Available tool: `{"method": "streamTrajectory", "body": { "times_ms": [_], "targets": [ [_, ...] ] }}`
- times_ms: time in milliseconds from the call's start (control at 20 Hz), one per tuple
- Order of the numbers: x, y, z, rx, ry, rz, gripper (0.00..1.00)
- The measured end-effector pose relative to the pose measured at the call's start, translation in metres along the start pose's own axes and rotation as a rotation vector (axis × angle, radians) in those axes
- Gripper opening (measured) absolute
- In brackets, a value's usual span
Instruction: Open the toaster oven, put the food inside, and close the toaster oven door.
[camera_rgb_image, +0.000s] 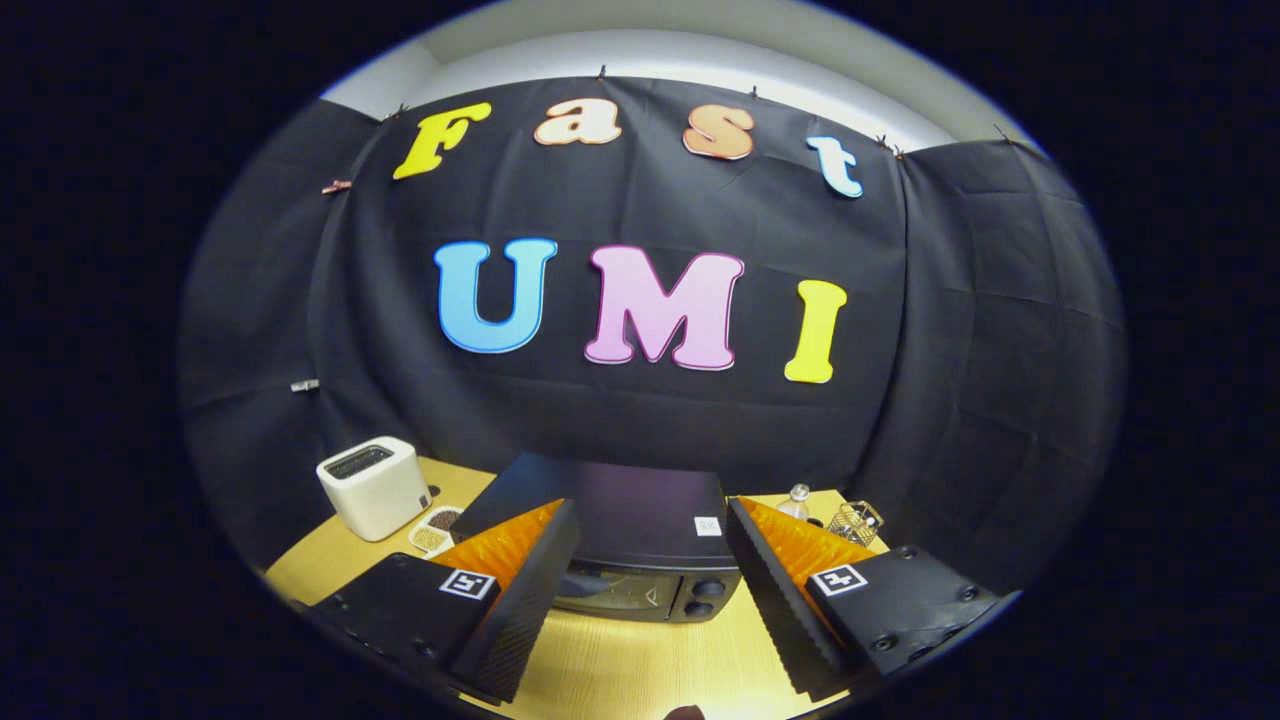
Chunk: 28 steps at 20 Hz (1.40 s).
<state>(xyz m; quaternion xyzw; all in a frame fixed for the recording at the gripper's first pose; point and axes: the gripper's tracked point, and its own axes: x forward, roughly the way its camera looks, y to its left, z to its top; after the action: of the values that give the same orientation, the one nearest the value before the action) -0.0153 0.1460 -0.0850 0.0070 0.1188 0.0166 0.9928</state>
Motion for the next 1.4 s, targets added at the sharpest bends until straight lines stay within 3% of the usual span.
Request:
{"method": "streamTrajectory", "body": {
  "times_ms": [550,850,1400],
  "targets": [
    [-0.040,-0.079,0.089,0.057,-0.174,-0.055,0.98],
    [-0.050,-0.108,0.080,0.070,-0.171,-0.098,0.98],
    [-0.047,-0.110,0.076,0.071,-0.160,-0.083,0.98]
  ]
}}
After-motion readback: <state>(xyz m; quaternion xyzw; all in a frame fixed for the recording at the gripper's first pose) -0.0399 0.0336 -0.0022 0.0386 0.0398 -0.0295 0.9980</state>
